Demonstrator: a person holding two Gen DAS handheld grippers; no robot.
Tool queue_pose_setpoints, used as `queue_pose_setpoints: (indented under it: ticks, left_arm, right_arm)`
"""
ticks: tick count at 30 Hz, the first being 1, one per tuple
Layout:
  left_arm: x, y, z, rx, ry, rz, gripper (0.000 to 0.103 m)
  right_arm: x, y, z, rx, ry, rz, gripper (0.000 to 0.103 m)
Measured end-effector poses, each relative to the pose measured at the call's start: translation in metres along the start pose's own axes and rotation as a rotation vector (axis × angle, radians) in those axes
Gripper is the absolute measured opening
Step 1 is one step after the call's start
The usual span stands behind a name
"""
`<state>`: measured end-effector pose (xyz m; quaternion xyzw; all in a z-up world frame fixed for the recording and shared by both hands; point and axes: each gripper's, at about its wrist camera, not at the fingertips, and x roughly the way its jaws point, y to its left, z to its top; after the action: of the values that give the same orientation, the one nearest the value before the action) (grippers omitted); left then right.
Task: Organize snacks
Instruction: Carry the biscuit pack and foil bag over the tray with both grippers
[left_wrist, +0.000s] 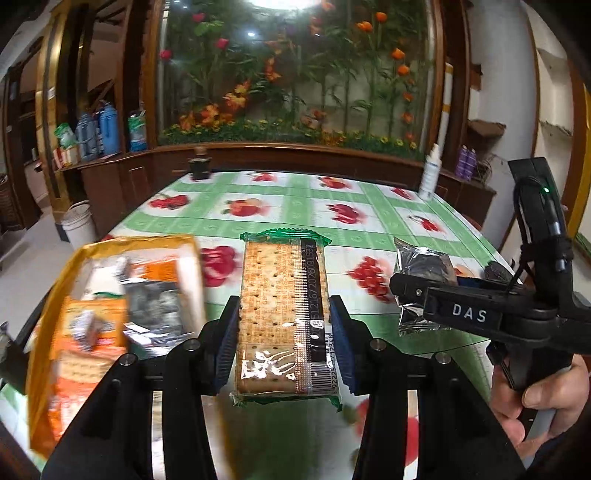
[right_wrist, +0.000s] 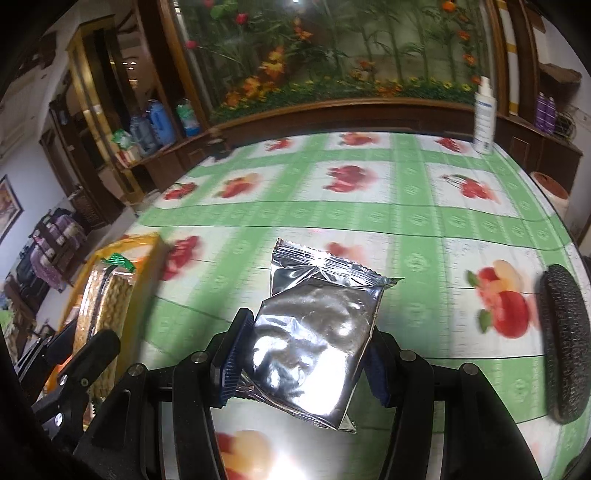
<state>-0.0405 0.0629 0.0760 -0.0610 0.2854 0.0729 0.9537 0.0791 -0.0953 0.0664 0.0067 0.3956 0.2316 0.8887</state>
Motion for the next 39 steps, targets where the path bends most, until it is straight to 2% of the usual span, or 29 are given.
queue_pose_setpoints:
  ticks: [11,17,27,32,39]
  left_arm:
    - [-0.026,0.102,-0.022,-0.141,-0.007,0.145,0.044]
    - [-0.019,0.137,-0.033,-0.211,0.026,0.176,0.044]
    - [-0.005,0.146,-0.042,-0.231,0.063,0.175,0.045]
    - [-0.006,0.144,-0.045,-0.217,0.066,0.179,0.045]
    - [-0.002,0.145,-0.045,-0.229,0.097,0.186,0.047]
  right_arm:
    - [0.013,0.119,0.0,-0.15,0.01,0.164,0.056]
    - [0.029,0.174,0.003,-0.201,0.046,0.234,0.056]
    - [0.079,0.23,0.017,-0.244,0.151,0.27,0.056]
    - [0.098,0.245,0.025,-0.266,0.162,0.268,0.056]
    - [0.116,0.248,0.024,-0.216,0.184,0.297,0.056]
